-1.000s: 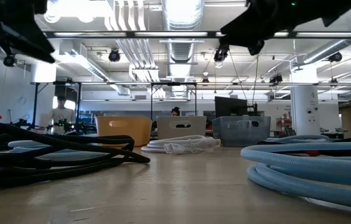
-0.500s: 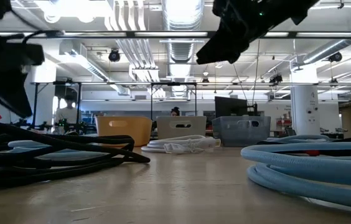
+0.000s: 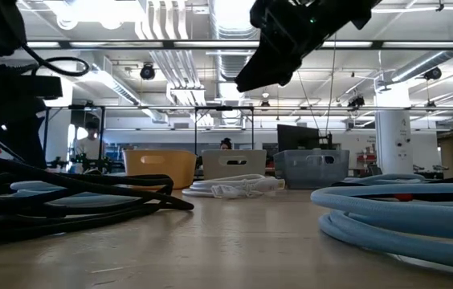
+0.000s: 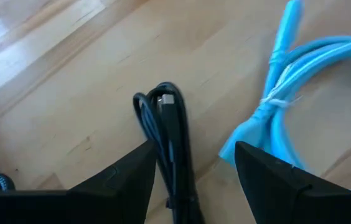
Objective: Pick & Place USB Port
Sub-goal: Put the top left black charger cable into the yellow bin
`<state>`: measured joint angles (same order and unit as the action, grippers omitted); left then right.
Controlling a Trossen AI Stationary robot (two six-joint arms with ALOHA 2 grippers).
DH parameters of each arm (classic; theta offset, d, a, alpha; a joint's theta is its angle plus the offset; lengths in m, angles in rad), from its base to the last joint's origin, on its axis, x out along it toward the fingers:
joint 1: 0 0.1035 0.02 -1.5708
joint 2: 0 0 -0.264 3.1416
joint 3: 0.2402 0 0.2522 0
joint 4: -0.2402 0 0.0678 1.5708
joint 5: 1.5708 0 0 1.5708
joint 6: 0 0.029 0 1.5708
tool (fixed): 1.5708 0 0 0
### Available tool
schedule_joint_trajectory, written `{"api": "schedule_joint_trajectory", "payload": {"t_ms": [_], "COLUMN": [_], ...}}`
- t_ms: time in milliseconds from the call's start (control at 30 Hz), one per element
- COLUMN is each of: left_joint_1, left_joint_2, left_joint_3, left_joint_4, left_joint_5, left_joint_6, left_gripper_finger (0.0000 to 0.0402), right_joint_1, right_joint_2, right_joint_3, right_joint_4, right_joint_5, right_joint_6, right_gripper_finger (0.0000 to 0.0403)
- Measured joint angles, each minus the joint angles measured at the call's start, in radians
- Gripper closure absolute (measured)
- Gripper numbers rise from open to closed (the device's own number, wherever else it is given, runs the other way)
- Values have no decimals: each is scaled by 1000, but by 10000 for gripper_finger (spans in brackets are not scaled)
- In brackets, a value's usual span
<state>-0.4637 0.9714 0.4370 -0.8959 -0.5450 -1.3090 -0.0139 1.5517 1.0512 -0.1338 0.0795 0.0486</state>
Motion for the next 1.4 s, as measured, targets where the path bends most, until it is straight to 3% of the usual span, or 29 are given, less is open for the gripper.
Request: {"api": "schedule_joint_trajectory", "payload": {"t_ms": [333,567,700,967,1067,1400], "left_joint_1": [159,248,267,270,272,318], "left_joint_2": [48,80,106,109,108,108], "left_joint_3": [0,-13,-46,-55,-28,222], "left_joint_4": [7,83,150,193,182,190], "left_joint_5": [16,124,135,136,97,-139], "left_joint_6": [48,115,164,195,228,502], "left_gripper_finger": [194,212,225,315,341,333], "right_joint_1": [0,0,0,0,0,0], "right_joint_2": [54,34,31,33,33,33], "right_joint_3": [46,37,33,34,33,33], "right_joint_4": [-53,-53,-58,-73,-73,-74], "right_joint_5": [0,0,0,0,0,0], "right_joint_6": [0,0,0,-3,-3,-8], "right_gripper_finger": [229,229,229,229,229,229]}}
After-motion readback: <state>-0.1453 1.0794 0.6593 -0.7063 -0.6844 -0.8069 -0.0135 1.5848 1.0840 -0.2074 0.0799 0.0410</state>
